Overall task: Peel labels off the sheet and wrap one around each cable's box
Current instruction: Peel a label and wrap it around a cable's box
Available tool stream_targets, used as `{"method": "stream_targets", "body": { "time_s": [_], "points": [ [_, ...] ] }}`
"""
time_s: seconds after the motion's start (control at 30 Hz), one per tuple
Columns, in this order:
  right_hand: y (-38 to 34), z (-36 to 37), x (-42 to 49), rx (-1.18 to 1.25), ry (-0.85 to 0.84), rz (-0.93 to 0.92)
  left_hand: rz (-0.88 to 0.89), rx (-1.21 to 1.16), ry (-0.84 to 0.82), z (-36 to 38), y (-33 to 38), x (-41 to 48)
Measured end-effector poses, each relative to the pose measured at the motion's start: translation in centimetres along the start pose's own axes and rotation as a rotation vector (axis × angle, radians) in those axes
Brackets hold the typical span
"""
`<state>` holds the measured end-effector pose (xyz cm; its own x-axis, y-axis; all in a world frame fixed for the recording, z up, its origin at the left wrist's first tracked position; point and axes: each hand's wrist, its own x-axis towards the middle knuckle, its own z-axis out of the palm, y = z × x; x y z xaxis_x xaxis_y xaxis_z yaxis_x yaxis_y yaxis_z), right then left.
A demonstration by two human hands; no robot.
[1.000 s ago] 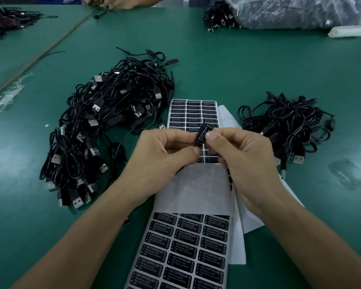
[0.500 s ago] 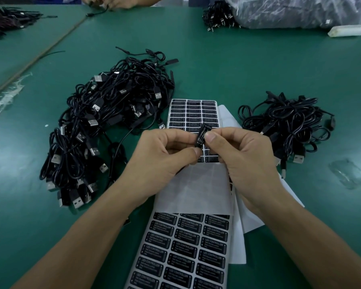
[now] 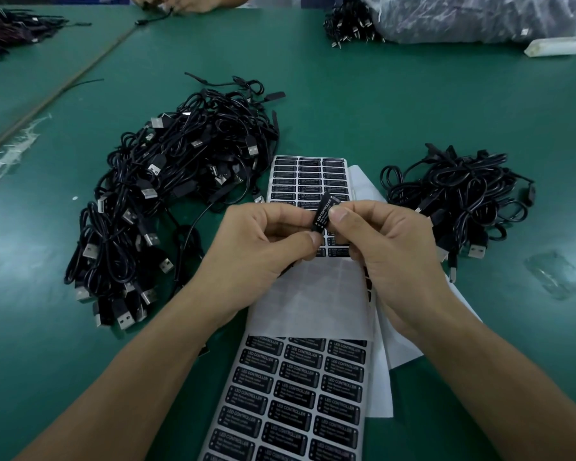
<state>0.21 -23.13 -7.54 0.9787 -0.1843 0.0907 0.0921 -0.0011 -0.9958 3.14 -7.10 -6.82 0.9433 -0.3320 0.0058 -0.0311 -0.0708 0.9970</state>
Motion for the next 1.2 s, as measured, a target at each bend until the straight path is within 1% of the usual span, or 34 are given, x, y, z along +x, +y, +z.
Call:
{"method": "stream_targets", "body": {
  "time_s": [0.63, 0.83, 1.1, 1.2],
  "points": [
    [0.1, -0.1, 0.0, -0.137, 0.022, -0.09, 0.013, 0.038, -0.01, 0.0, -0.4, 0.1],
    [0.0, 0.1, -0.2, -0.187, 0.031, -0.157, 0.011, -0.003, 0.009, 0.2, -0.2, -0.1],
    [-0.3, 0.4, -1.0, -0.304, 0.12, -0.314, 0.01, -0.003, 0.042, 0.2, -0.3, 0.1],
    [-0.2, 0.3, -0.9, -0.341, 0.156, -0.314, 0.02, 0.011, 0.036, 0.2, -0.4, 0.1]
  ]
}}
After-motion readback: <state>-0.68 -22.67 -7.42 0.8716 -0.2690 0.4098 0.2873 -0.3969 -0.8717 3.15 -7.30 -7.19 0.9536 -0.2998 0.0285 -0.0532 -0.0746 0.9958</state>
